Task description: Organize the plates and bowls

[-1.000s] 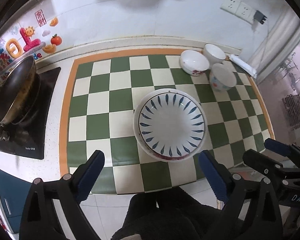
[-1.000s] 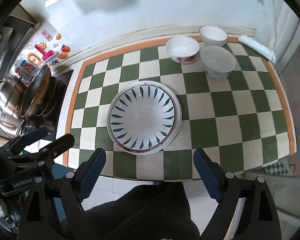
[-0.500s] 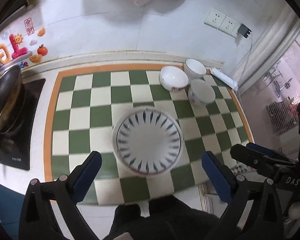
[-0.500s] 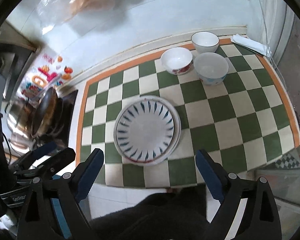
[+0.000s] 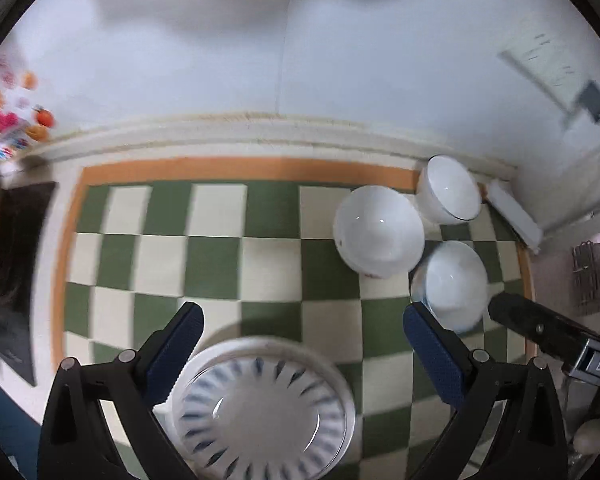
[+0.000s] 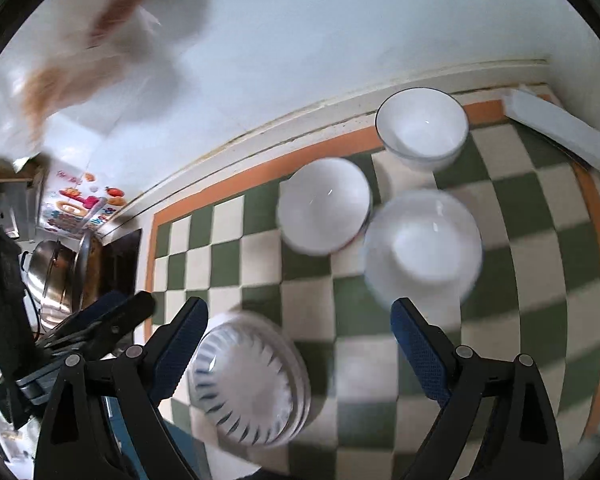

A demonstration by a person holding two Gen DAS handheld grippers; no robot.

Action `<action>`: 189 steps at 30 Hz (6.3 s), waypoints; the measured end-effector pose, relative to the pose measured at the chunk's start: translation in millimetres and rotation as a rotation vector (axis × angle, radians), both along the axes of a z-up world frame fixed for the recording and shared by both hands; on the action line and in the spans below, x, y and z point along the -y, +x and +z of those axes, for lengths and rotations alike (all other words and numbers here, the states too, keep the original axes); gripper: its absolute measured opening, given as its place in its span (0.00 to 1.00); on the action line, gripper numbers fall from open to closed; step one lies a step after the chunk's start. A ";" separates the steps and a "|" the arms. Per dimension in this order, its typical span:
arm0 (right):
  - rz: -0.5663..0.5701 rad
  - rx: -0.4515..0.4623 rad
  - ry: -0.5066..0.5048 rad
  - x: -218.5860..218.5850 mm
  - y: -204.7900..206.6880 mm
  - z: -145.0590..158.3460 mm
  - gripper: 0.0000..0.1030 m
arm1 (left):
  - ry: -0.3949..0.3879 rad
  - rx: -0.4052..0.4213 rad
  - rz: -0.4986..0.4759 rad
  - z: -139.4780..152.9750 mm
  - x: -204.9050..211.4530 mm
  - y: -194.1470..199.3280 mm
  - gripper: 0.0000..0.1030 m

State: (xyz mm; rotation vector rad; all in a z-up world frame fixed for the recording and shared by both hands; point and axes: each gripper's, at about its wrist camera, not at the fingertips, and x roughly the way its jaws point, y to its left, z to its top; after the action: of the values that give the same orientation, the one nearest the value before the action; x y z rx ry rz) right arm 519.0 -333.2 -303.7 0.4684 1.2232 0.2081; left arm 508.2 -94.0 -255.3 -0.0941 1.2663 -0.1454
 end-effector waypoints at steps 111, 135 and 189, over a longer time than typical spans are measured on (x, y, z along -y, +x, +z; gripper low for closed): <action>-0.130 -0.156 0.052 128.5 -40.9 -77.9 0.48 | -0.069 -0.234 -0.120 -71.6 122.1 4.6 0.31; -0.130 -0.232 -0.001 115.9 19.1 -134.0 0.12 | -0.010 -0.249 -0.249 -102.5 161.1 19.2 0.11; -0.058 -0.316 -0.003 67.3 -120.2 -107.2 0.14 | 0.053 -0.307 -0.336 -97.0 121.1 -110.2 0.15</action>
State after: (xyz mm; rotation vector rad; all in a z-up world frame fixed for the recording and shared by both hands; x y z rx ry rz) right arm 398.8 -400.4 -410.9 0.5478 1.5159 0.0838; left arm 398.0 -215.1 -352.3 0.1494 1.5861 -0.3986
